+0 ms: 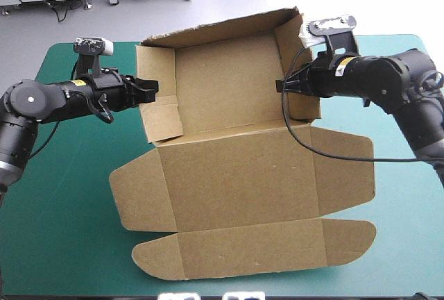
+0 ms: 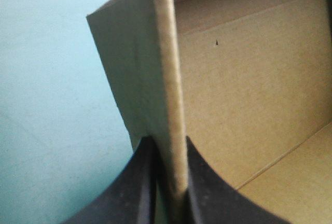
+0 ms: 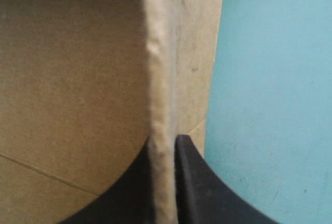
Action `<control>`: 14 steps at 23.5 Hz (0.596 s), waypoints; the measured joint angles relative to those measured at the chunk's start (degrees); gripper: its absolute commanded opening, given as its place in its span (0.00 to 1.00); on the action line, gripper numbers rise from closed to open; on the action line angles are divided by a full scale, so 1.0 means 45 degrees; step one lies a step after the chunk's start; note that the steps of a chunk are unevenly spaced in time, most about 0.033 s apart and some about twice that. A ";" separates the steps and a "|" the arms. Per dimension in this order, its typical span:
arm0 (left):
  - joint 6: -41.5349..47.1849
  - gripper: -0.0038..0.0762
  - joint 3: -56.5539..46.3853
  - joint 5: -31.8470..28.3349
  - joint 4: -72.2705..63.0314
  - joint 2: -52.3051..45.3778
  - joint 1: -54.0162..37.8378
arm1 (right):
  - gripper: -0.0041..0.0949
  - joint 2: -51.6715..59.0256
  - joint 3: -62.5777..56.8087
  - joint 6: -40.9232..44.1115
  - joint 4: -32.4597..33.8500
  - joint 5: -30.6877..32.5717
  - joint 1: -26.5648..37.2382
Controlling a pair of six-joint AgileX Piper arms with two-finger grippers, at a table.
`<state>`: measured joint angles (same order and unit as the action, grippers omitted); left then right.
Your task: Fold the box
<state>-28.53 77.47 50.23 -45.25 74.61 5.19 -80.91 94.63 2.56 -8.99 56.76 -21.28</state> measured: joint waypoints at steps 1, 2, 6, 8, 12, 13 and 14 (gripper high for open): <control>0.0229 0.04 -0.0014 0.0089 0.0358 0.0012 0.0059 | 0.05 -0.0141 -0.0037 0.0102 -0.0046 0.0173 -0.0012; 0.0999 0.04 -0.0027 0.0330 0.1474 0.0036 0.0311 | 0.05 -0.0479 -0.0100 0.0297 -0.0149 0.0557 -0.0064; 0.2737 0.04 -0.0027 0.1065 0.3713 0.0529 0.1244 | 0.05 -0.1488 -0.0141 0.0695 -0.0270 0.1916 -0.0089; 0.3451 0.04 -0.0027 0.1365 0.4573 0.1047 0.1794 | 0.05 -0.2030 -0.0246 0.0934 -0.0104 0.2683 -0.0089; 0.4685 0.04 -0.0027 0.1602 0.5966 0.2132 0.2524 | 0.05 -0.2860 -0.0246 0.1033 0.0013 0.3159 -0.0091; 0.4868 0.04 -0.0027 0.1602 0.6141 0.2359 0.2589 | 0.05 -0.3044 -0.0246 0.1046 0.0013 0.3172 -0.0102; 0.5092 0.04 -0.0027 0.1614 0.6324 0.2580 0.2628 | 0.05 -0.3230 -0.0246 0.1046 0.0013 0.3160 -0.0101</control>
<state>-5.62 77.35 57.49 -16.79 86.22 17.01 -95.45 93.52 7.27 -8.93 70.98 -21.73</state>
